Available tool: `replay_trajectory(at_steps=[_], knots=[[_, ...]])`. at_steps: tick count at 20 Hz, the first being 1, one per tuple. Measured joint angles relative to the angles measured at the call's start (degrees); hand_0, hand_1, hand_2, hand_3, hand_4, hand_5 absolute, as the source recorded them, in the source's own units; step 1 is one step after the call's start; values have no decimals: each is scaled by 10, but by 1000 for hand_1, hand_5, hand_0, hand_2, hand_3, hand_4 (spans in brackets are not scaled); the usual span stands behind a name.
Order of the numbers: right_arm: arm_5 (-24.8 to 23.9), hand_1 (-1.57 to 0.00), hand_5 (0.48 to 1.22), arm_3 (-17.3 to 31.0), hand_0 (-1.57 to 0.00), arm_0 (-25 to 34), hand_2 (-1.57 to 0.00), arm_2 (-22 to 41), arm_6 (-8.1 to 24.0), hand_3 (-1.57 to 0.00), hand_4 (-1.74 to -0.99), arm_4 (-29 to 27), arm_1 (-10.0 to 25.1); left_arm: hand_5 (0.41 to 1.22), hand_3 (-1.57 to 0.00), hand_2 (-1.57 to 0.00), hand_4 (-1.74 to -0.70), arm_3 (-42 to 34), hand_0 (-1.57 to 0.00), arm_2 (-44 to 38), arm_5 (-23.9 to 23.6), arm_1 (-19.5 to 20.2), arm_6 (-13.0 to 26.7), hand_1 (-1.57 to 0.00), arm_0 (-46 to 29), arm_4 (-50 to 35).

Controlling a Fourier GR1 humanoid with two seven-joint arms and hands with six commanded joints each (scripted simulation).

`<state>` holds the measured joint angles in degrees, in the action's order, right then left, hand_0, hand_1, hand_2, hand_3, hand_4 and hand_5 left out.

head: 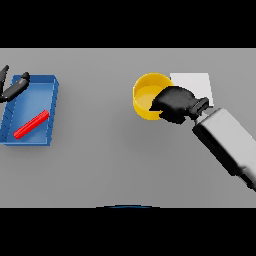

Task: Pick up the red beaker and tilt it to pour out 1 green nut into yellow bowl. Pick up the yellow bowl and place it on the metallic measuring scale.

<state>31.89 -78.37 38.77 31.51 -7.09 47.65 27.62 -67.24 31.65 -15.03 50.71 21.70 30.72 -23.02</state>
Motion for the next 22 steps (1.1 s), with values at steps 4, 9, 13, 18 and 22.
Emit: replay_trajectory(at_steps=[4,9,13,18,22], knots=[[-24,-1570,1221,4,-1568,5,-1536,-23,-2,-1153,-1741,6,24,715,1,1,-729,1,1,-1,-3,-1,6,1,9,2],[-65,-1571,1221,81,-1570,13,-1539,-51,5,-1145,-1741,11,30,727,1,1,-735,-19,1,-2,-7,10,22,1,-2,-4],[-109,-1571,1221,158,-1571,38,-1542,-63,-15,-1150,-1741,22,32,735,1,1,-732,-21,1,-1,-8,8,23,1,-3,-5],[-145,-1571,1221,243,-1571,50,-1474,-80,-24,-1235,-1741,32,23,717,1,1,-722,-24,1,1,-7,15,36,1,-1,-2],[-151,-1571,1221,295,-1571,54,-1428,-97,-34,-1331,-1741,31,17,710,1,1,-726,-16,1,1,-5,12,30,1,-1,0]])
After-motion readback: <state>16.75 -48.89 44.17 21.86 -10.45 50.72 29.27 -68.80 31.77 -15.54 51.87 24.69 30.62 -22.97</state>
